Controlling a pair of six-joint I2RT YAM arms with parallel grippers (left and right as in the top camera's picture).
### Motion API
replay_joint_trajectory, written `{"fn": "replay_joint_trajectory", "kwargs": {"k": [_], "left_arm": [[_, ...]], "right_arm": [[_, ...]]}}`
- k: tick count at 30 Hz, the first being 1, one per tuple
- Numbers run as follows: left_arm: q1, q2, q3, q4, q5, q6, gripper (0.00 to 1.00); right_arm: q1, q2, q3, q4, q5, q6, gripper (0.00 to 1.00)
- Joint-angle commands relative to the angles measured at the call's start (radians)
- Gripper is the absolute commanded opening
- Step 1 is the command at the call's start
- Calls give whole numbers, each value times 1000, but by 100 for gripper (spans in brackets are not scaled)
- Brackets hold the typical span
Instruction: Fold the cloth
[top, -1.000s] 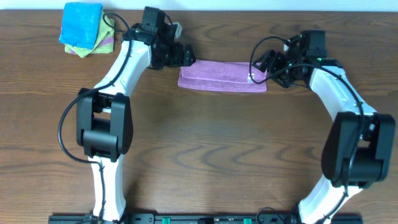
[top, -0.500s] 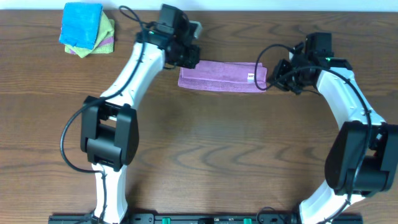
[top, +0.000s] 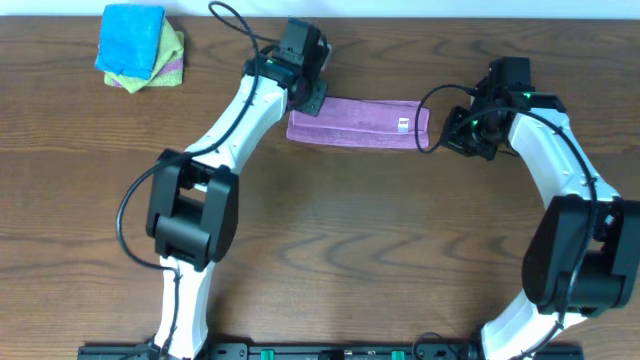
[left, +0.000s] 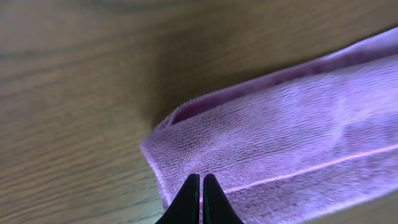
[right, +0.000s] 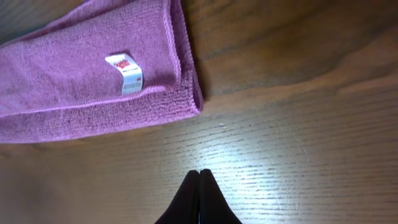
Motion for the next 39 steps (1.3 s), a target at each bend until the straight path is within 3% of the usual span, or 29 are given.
{"fn": "replay_joint_trajectory", "kwargs": {"k": [1,9,11,12,13,16,25,34,36,38,39], "left_arm": [[1,53,17,-4,-21,-1,5],[1,129,16,-7,-3,-16,6],[1,145,16,-6,-3,-16,6],[1,152,16,-6,-3,-16,6],[1,160,16,-10,-3,-16,6],[1,173,15,-35,-2,-45,6],[1,175,15,-171,50,-74,6],[1,174,15,-177,50,-76,6],[1,174,15,-177,50,-76,6],[1,174,15,-176,50,-76,6],[1,174,15,-176,50,-76,6]], "right_arm": [[7,-37,8,3,19,-24,2],[8,-37,8,5,37,-30,1],[8,-37,8,6,42,-36,22],[7,-37,8,8,47,-38,25],[6,-36,8,13,49,-41,35],[-10,-33,6,37,36,-41,45],[-79,17,6,66,-121,-42,52],[-45,134,6,155,-262,-55,57],[-46,156,6,186,-283,-55,66],[-47,167,6,205,-283,-55,86],[-47,174,6,217,-298,-55,91]]}}
